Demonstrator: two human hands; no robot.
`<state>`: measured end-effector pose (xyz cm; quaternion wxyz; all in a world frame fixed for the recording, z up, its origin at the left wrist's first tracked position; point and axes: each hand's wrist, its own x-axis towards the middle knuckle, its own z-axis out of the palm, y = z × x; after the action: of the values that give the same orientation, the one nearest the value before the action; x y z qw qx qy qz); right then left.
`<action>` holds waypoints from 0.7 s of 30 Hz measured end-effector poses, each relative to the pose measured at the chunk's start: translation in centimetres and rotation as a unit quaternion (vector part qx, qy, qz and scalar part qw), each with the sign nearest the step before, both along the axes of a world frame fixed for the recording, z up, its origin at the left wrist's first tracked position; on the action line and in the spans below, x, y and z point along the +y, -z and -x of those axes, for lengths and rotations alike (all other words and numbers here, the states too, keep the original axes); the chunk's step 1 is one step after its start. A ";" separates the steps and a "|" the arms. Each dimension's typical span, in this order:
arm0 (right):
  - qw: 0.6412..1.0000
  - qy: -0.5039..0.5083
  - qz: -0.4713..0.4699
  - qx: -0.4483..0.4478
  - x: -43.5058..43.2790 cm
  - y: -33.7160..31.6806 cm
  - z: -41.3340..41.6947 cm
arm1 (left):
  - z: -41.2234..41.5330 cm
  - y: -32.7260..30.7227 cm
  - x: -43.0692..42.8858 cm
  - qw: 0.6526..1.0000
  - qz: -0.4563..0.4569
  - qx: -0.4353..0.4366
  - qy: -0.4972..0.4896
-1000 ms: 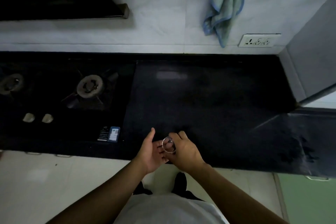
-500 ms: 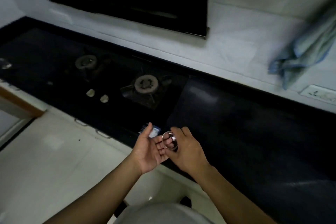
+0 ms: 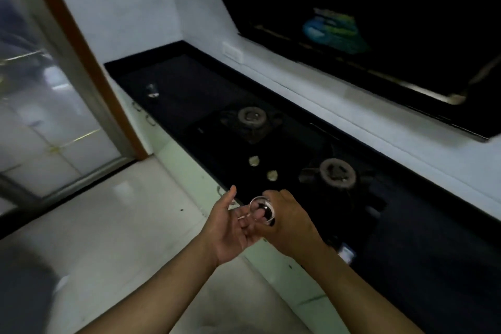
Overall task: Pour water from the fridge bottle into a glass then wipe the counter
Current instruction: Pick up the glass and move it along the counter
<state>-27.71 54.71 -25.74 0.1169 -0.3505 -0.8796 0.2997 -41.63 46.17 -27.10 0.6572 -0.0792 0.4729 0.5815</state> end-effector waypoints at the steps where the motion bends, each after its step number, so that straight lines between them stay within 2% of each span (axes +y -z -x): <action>1: 1.000 -0.011 0.000 -0.003 -0.3 -0.3 2.4 | 2.1 -0.3 -0.7 1.000 0.003 0.002 -0.012; 11: 0.990 -0.138 -0.013 -0.025 -0.9 -1.2 21.3 | 18.1 -1.0 -4.4 0.991 -0.009 -0.009 -0.133; 21: 0.974 -0.225 -0.014 -0.021 4.7 -0.1 38.3 | 33.4 0.1 -0.4 0.977 -0.014 -0.026 -0.209</action>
<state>-66.00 59.40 -25.62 0.0333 -0.1483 -0.9421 0.2988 -75.03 45.73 -27.19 0.5341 -0.1824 0.4209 0.7102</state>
